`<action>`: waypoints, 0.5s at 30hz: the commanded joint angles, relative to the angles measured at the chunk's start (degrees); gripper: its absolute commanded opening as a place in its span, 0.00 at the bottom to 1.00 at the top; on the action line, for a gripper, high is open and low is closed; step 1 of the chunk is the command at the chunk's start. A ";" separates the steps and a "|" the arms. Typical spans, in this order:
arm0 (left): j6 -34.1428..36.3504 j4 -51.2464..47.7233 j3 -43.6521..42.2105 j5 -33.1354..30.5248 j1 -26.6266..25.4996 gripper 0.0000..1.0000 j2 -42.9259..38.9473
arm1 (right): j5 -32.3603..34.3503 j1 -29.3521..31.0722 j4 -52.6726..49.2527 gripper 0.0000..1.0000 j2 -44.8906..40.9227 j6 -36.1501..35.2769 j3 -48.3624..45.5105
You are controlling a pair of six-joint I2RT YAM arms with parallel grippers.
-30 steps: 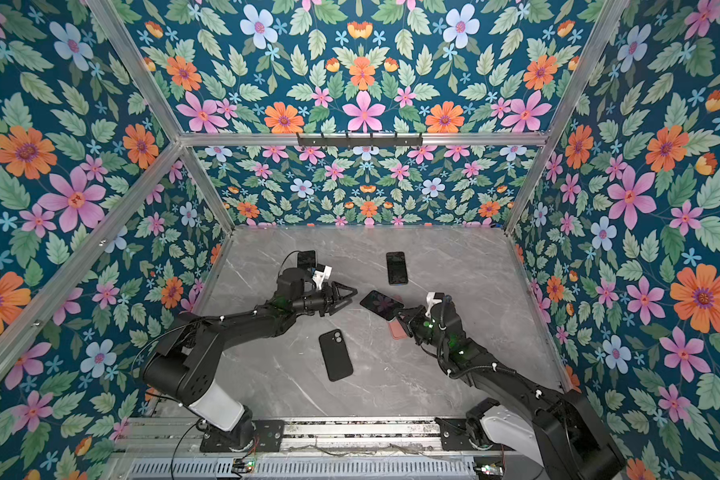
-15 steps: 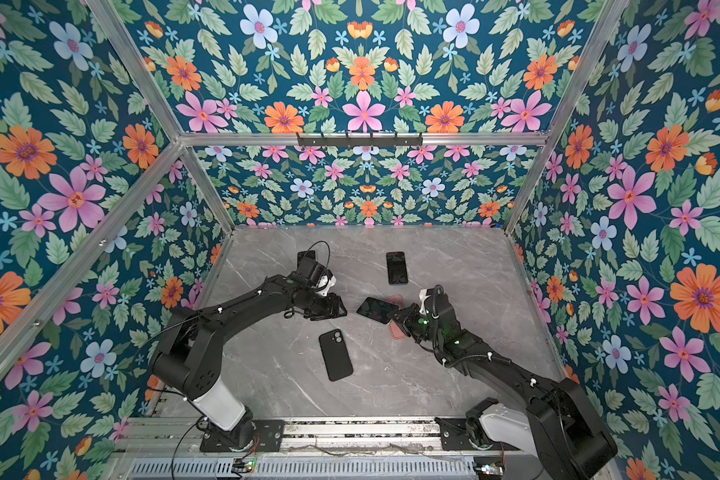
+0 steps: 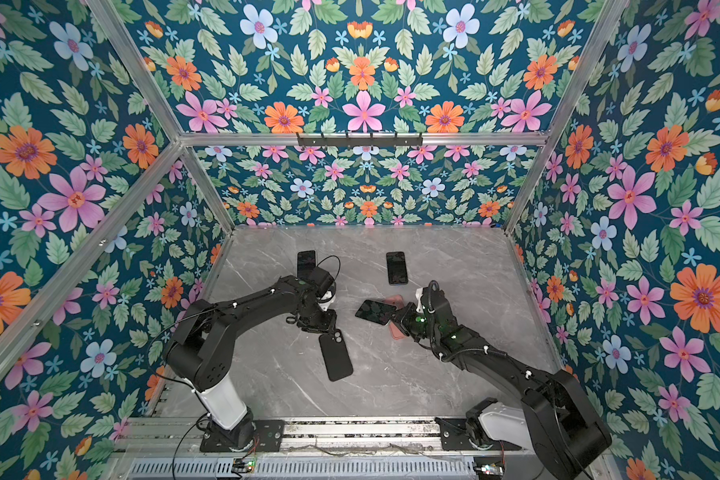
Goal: Put the phone into the phone case
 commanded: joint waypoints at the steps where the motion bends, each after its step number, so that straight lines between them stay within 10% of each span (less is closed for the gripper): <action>1: 1.42 -1.83 1.40 -3.66 -0.61 0.52 1.63 | -0.74 0.03 3.39 0.00 0.23 0.44 -0.31; 15: 1.79 -1.84 3.72 -6.29 -0.94 0.27 5.70 | 0.36 -0.02 1.46 0.00 -2.16 -0.43 -1.33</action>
